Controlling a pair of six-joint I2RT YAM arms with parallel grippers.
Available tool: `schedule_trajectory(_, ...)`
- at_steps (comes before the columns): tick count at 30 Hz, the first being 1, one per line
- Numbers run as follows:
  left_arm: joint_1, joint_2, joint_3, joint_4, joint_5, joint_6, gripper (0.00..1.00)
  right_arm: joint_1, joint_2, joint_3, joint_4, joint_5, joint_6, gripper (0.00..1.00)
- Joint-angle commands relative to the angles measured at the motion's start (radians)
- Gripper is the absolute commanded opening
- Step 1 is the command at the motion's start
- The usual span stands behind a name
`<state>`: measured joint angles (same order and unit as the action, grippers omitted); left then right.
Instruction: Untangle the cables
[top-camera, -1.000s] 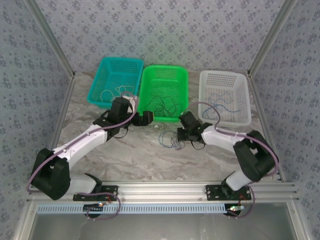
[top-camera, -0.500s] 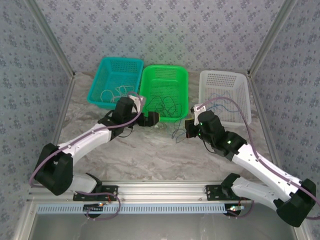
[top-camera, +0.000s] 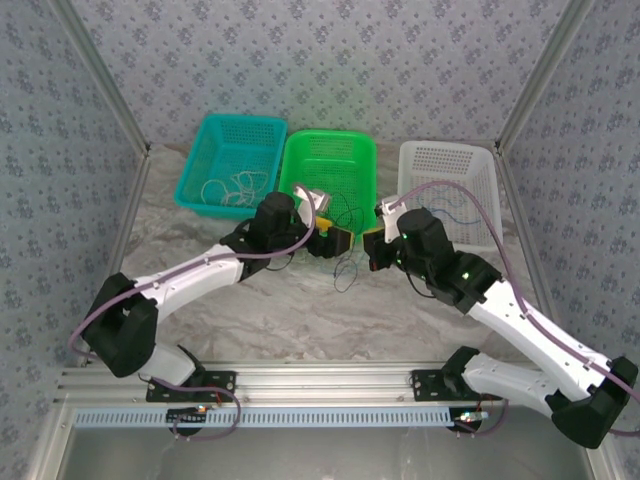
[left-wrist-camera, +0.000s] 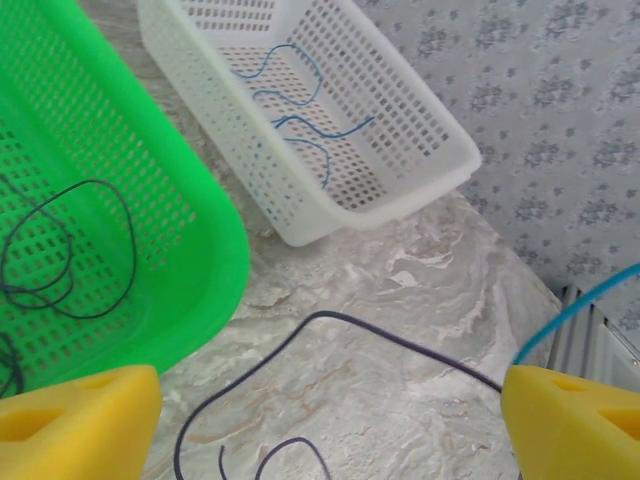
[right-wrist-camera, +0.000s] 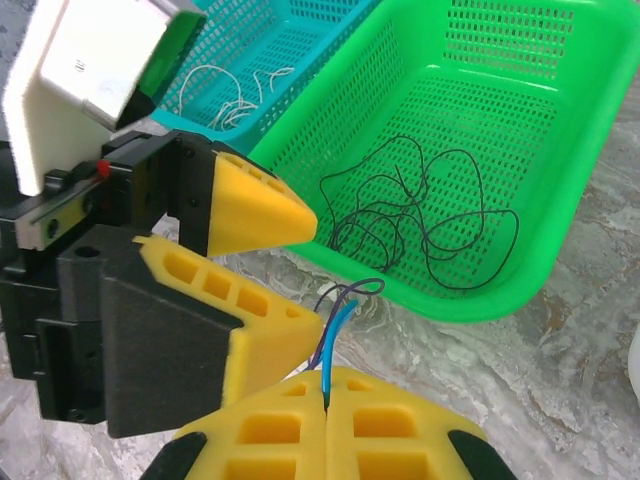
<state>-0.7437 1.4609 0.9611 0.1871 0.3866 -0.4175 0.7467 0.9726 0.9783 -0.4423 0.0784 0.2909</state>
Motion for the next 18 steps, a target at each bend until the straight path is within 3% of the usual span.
schedule_trajectory(1,-0.005,-0.041,-0.047,0.086,0.015,-0.024,0.88,0.011,-0.005,0.012,-0.016,0.037,0.016,0.0)
schedule_trajectory(9,-0.005,-0.117,-0.104,0.1,0.023,-0.024,0.88,0.02,-0.002,0.008,0.0,0.058,0.034,0.0)
schedule_trajectory(18,-0.016,-0.09,-0.114,0.157,0.1,-0.026,0.84,0.024,0.001,-0.004,0.012,0.086,0.054,0.0)
